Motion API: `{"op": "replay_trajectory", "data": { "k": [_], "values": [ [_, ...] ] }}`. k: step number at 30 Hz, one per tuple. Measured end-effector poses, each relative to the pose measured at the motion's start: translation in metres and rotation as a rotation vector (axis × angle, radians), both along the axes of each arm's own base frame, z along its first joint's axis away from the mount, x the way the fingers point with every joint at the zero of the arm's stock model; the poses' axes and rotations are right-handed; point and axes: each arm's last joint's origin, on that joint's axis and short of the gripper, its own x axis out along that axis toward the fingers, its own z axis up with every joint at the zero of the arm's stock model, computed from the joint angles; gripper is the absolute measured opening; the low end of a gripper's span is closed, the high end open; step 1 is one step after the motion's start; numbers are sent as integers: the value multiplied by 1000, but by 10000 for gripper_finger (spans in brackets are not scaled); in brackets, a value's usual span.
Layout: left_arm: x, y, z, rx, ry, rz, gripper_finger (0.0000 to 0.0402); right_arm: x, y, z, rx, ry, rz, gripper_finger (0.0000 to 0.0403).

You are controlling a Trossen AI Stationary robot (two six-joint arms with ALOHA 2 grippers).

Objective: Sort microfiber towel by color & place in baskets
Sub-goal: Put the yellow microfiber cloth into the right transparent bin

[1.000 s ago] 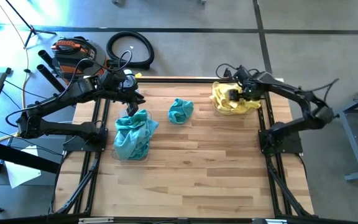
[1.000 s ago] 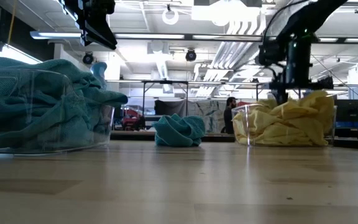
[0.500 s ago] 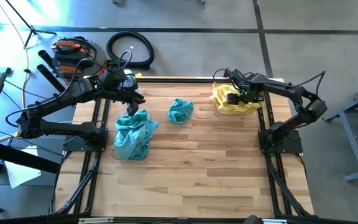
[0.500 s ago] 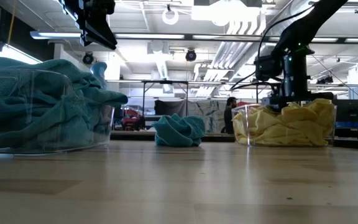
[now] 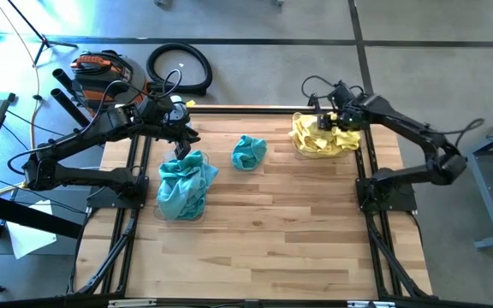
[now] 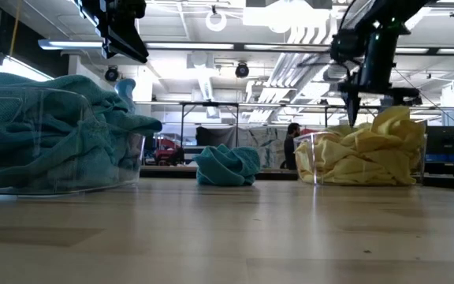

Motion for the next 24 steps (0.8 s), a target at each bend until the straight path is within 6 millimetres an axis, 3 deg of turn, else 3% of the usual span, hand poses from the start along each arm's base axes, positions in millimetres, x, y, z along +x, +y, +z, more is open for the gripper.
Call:
{"op": "replay_trajectory", "data": {
  "k": [5, 9, 24],
  "values": [
    [0, 0, 0, 0, 0, 0, 85, 2, 5, 22, -91, -60, 14, 307],
    [0, 0, 0, 4, -5, 1, 85, 7, 3, 21, -116, -57, 23, 307],
    [13, 7, -8, -11, 19, 1, 85, 39, -30, -58, 133, 182, 32, 307]
  ]
}}
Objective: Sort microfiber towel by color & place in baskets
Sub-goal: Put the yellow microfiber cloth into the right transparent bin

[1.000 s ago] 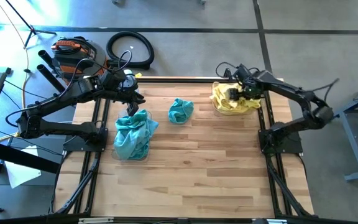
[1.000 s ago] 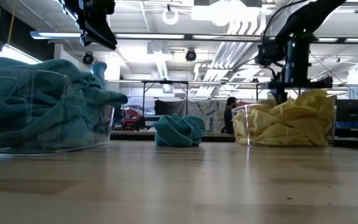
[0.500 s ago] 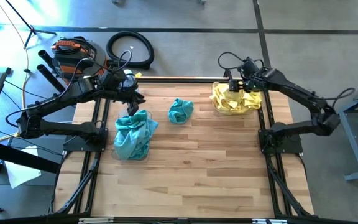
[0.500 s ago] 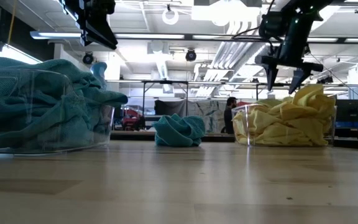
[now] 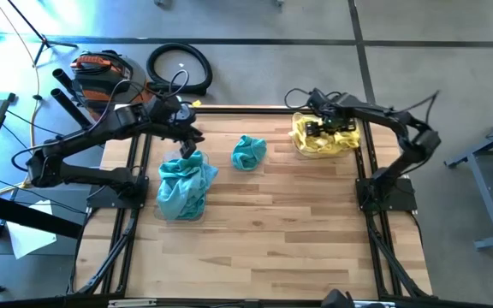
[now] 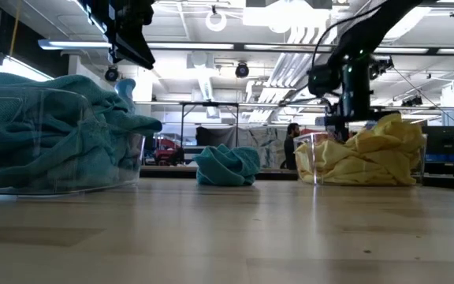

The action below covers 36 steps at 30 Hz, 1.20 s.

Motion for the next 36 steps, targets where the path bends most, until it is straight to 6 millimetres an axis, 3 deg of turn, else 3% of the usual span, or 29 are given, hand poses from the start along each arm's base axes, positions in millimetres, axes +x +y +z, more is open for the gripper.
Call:
{"op": "replay_trajectory", "data": {
  "k": [5, 9, 25, 31, 36],
  "values": [
    [3, 2, -3, -9, 15, -1, 85, 5, -5, -18, 50, 48, 5, 307],
    [4, 2, -4, -10, 16, -2, 85, 4, -5, -17, 48, 43, 2, 307],
    [4, 2, -4, -9, 15, -1, 85, -35, 39, 76, -177, -237, -47, 307],
    [4, 2, -3, -9, 15, -2, 85, -46, 54, 76, -29, -234, -116, 307],
    [4, 2, -3, -8, 14, -2, 85, -43, 51, 64, 58, -141, -118, 307]
  ]
}}
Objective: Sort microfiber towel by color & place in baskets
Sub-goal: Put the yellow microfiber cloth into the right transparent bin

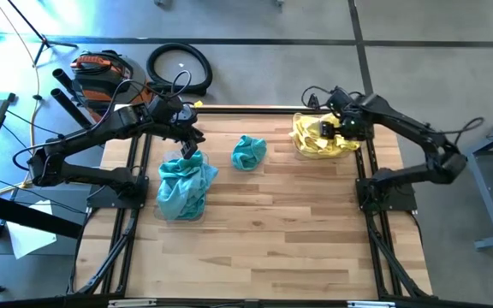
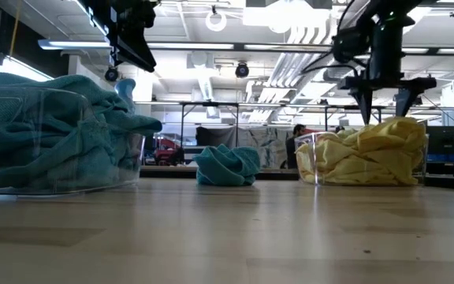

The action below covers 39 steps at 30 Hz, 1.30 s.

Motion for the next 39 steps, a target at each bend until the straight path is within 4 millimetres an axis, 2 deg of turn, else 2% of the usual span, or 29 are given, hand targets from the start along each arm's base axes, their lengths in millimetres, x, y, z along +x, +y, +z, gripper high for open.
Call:
{"op": "replay_trajectory", "data": {
  "k": [13, 23, 27, 30, 39],
  "values": [
    [0, 0, 0, -1, 2, -1, 85, 25, -27, -55, 187, 185, 25, 307],
    [0, 0, 0, 0, 2, -2, 85, 33, -37, -80, 217, 266, 15, 307],
    [0, 0, 0, 0, 2, -2, 85, 34, -36, -78, 209, 263, 21, 307],
    [0, 0, 0, 0, 2, -2, 85, 32, -30, -69, 184, 256, 25, 307],
    [0, 0, 0, 18, 8, -10, 85, 21, -5, -22, 17, 146, 64, 307]
  ]
}}
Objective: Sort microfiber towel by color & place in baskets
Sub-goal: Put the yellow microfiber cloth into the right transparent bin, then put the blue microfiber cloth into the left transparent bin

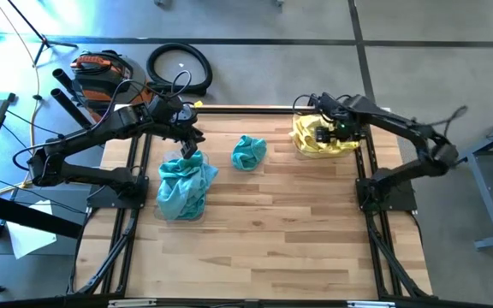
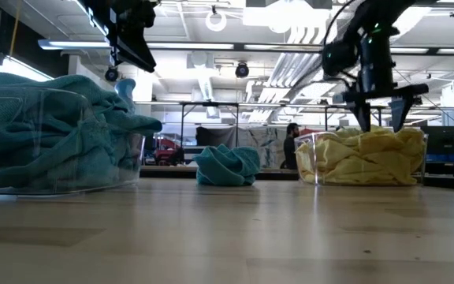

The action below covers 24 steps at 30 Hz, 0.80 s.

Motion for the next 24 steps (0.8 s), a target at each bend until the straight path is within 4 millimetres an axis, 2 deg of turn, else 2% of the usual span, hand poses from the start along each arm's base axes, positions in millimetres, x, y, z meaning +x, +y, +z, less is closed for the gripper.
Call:
{"op": "replay_trajectory", "data": {
  "k": [9, 14, 18, 24],
  "values": [
    [4, -1, 3, 64, -23, -20, 85, 1, 35, 43, -241, -233, 104, 307],
    [16, -15, 9, 119, -47, -1, 85, 6, 58, 59, -388, -289, 198, 307],
    [39, -26, 12, 138, -34, 21, 85, 7, 76, 65, -440, -305, 265, 307],
    [91, -26, 6, 116, 47, 59, 85, 12, 90, 66, -464, -313, 314, 307]
  ]
}}
